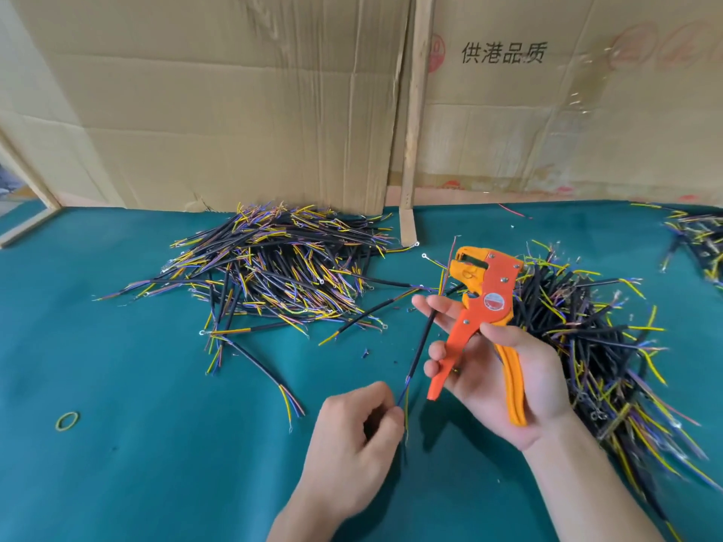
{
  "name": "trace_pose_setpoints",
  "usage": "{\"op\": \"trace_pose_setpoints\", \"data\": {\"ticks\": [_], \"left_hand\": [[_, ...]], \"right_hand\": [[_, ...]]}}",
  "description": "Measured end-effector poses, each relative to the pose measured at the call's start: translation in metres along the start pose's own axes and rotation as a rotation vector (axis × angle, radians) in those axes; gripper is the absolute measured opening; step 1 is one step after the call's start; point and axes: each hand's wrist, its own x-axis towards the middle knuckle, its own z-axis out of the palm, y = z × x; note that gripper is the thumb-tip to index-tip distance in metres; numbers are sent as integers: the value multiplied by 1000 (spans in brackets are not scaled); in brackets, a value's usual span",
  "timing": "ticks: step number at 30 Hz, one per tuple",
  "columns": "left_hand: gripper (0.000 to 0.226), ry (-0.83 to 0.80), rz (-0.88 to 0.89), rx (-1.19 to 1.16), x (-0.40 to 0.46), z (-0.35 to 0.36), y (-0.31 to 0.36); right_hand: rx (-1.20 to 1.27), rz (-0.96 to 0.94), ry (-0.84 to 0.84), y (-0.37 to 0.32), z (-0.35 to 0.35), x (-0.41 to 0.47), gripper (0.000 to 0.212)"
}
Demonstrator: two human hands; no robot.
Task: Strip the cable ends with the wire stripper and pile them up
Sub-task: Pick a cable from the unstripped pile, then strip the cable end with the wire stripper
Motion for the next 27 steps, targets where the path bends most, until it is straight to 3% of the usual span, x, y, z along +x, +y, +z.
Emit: {"op": "trace_pose_setpoints", "data": {"ticks": [4,8,11,17,23,27], "left_hand": [[21,-74,-24,-59,-1,-1,1],[26,-184,-166,-367,1,-3,0],[12,-205,-165,-404,0,-3,-1],[8,-105,-187,-392,-1,4,-3],[14,125,-204,-285,-3,3,-9],[12,111,-170,-187,-4,4,-9]], "right_hand": [[27,-41,-27,-4,-3,-2,67],[29,-69,-29,0,0,-1,67],[21,-86,-11,0,0,0,68],[14,-76,-23,2,0,0,68],[16,-91,-9,-2,0,-2,70],[0,-102,4,-3,1,-2,73]]}}
